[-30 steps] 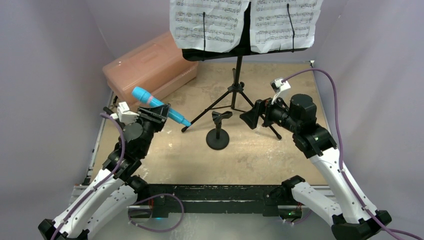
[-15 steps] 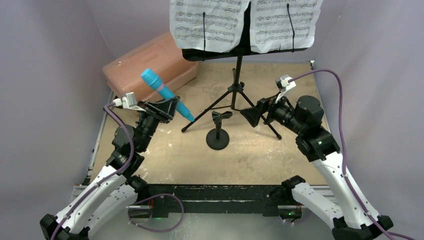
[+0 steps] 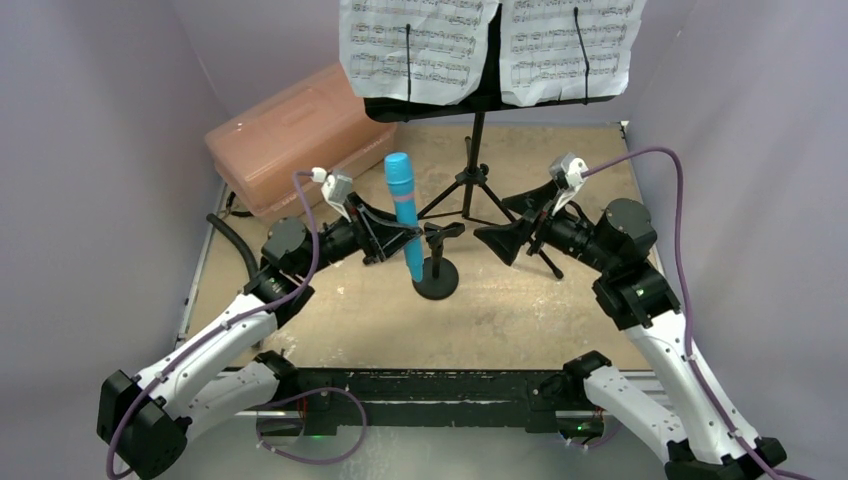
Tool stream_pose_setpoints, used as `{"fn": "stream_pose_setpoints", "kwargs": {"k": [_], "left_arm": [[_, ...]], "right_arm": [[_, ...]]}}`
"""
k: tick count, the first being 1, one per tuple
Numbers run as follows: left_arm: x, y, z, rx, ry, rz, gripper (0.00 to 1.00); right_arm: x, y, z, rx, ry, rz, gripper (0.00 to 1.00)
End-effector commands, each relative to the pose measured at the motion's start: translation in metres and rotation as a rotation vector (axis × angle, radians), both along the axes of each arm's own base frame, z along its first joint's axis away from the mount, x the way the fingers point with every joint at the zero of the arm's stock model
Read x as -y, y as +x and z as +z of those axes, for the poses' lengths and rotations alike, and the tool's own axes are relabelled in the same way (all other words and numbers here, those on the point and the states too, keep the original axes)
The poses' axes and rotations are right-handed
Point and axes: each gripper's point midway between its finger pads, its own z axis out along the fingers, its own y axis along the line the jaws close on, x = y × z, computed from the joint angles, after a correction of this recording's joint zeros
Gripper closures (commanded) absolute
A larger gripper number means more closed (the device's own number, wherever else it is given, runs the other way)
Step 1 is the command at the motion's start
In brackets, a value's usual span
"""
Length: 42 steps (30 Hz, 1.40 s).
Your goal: Set up the instrument practice props
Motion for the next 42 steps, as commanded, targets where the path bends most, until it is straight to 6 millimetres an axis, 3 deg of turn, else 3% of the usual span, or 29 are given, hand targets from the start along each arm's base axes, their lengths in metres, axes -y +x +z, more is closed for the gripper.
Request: {"fn": "stream_pose_setpoints", "kwargs": {"k": [1, 13, 27, 33, 42], "left_arm": [[0.021, -0.037, 0.040, 0.152, -0.038, -0.194, 1.00], [0.045, -0.051, 0.054, 0.194, -0.011, -0.314, 1.00], [0.073, -0.059, 0.053, 0.167, -0.009, -0.386, 1.00], [0.074, -0.057, 0.053, 0.163, -0.008, -0.369, 1.00], [0.078, -0.053, 0.054, 0.146, -0.018, -0.353, 1.00]], "right_arm": [[-0.015, -0.026, 0.039, 0.186, 0.074, 0.174, 0.02], [-0.040, -0.055, 0.062, 0.176, 0.179, 0.454, 0.02], [-0.055, -0.051, 0.071, 0.008, 0.289, 0.573, 0.07], [-0.064, -0.040, 0.065, -0.138, 0.325, 0.572, 0.14], [-0.077, -0.038, 0.068, -0.176, 0.339, 0.581, 0.22]]}}
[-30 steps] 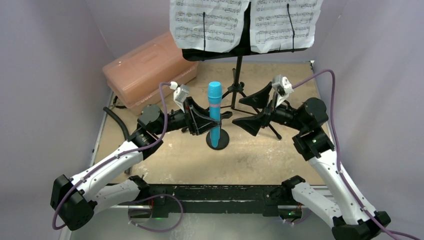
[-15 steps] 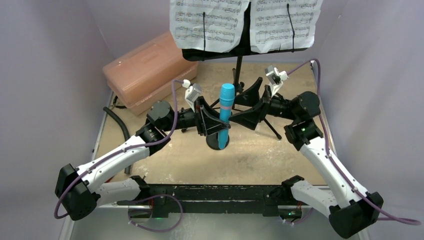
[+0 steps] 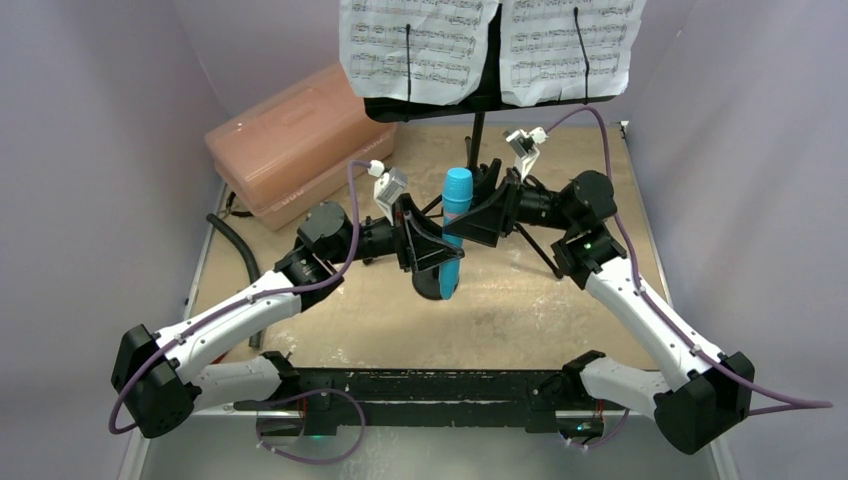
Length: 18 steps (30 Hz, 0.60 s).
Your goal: Set up the instrument practice props
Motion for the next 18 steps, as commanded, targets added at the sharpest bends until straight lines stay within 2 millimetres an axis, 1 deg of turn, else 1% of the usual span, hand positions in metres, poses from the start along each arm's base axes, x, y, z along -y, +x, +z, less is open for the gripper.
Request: {"fn": "stream_pose_setpoints", "kwargs": {"k": [1, 6, 10, 15, 18], "left_arm": [[0.0010, 0.0022, 0.0364, 0.068, -0.083, 0.021, 1.00], [0.0037, 0.0053, 0.0343, 0.027, -0.090, 0.024, 1.00], [0.0042, 0.0069, 0.0309, 0.015, -0.085, 0.030, 1.00], [0.0026, 0.0079, 0.0288, 0.016, -0.078, 0.043, 1.00], [0.0018, 0.0089, 0.0287, 0.010, -0.084, 0.053, 1.00]], "right_arm": [[-0.0019, -0.0057, 0.0299, 0.057, 0.052, -0.006, 0.24], [-0.0062, -0.0061, 0.0344, 0.095, 0.066, -0.026, 0.30], [-0.0079, -0.0066, 0.0320, 0.087, 0.060, -0.018, 0.41], [-0.0081, -0.0073, 0.0304, 0.080, 0.058, -0.013, 0.67], [-0.0074, -0.0080, 0.0299, 0.078, 0.053, -0.016, 0.90]]}}
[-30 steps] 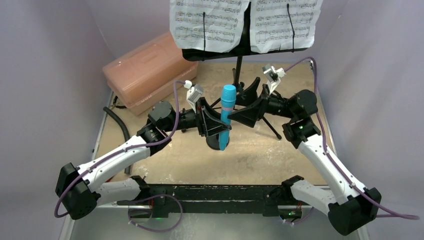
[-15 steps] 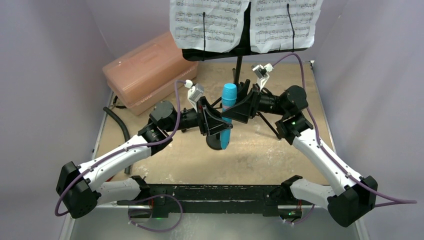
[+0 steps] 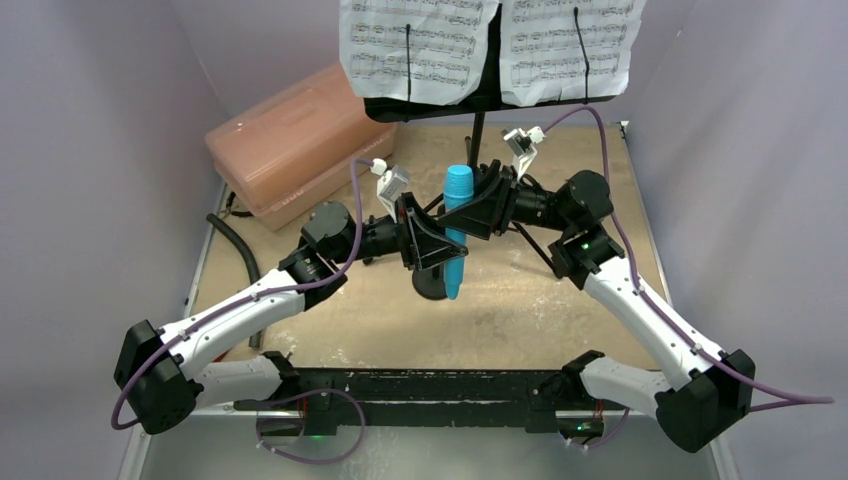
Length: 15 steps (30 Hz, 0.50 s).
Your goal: Set up the instrument practice props
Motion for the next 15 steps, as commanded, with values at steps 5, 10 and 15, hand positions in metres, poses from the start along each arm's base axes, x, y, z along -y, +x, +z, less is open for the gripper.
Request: {"fn": "stream_pose_setpoints", "kwargs": {"k": [5, 10, 15], "left_arm": [[-0.006, 0.007, 0.025, 0.042, -0.069, 0.063, 0.93], [-0.017, 0.026, 0.033, 0.027, -0.112, 0.207, 0.54], [-0.049, 0.054, 0.037, -0.004, -0.174, 0.457, 0.31]], "right_arm": [[0.005, -0.011, 0.027, 0.087, 0.034, -0.013, 1.00], [0.007, -0.008, 0.026, 0.105, 0.005, -0.046, 1.00], [0.010, -0.006, 0.025, 0.125, -0.016, -0.087, 1.00]]}}
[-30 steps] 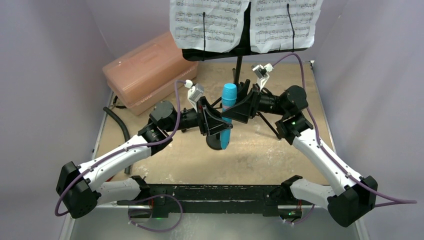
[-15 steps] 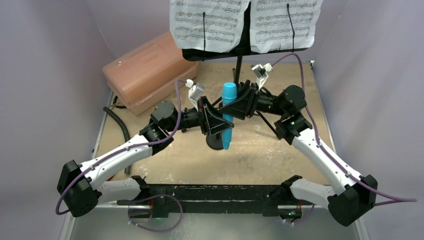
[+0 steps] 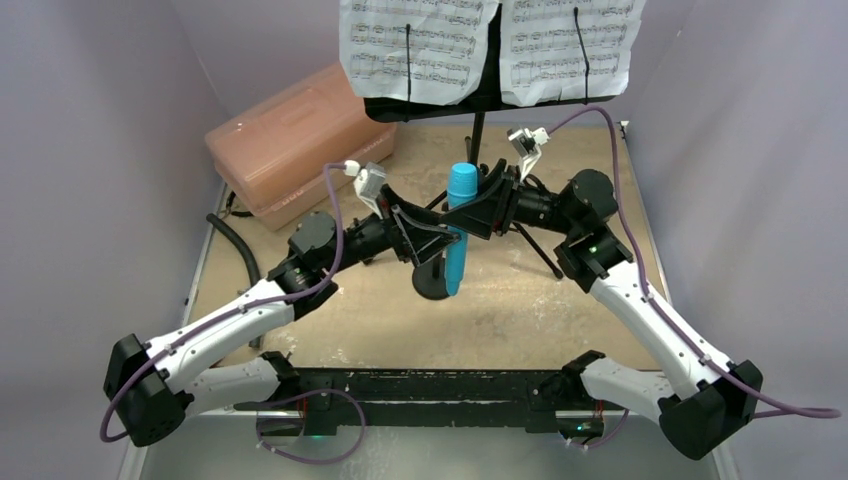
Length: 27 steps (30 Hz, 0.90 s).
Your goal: Set up the instrument practice props
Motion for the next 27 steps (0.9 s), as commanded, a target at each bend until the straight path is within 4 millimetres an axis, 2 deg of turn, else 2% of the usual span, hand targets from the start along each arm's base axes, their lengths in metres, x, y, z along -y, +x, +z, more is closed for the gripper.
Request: {"fn": "stream_pose_setpoints", "kwargs": {"k": [1, 4, 9, 14, 19, 24, 27], "left_arm": [[-0.042, 0.037, 0.023, 0.001, -0.122, 0.315, 0.19], [-0.067, 0.050, 0.016, -0.051, -0.132, 0.463, 0.10], [-0.096, 0.065, -0.012, -0.191, -0.074, 0.645, 0.07], [-0.115, 0.071, -0.064, -0.403, 0.143, 0.783, 0.06], [-0.115, 0.065, -0.100, -0.551, 0.245, 0.799, 0.06], [-0.096, 0.061, -0.114, -0.626, 0.160, 0.719, 0.06], [-0.086, 0.061, -0.114, -0.656, 0.074, 0.675, 0.06]], "right_arm": [[0.007, -0.010, 0.023, 0.102, 0.000, -0.026, 1.00], [0.012, -0.007, 0.023, 0.106, -0.011, -0.077, 1.00], [0.023, 0.005, 0.024, 0.126, -0.038, -0.208, 1.00], [0.038, 0.019, 0.026, 0.148, -0.050, -0.353, 1.00], [0.049, 0.027, 0.032, 0.200, -0.048, -0.444, 1.00], [0.054, 0.032, 0.047, 0.273, -0.028, -0.489, 1.00], [0.055, 0.035, 0.055, 0.302, -0.011, -0.509, 1.00]]}}
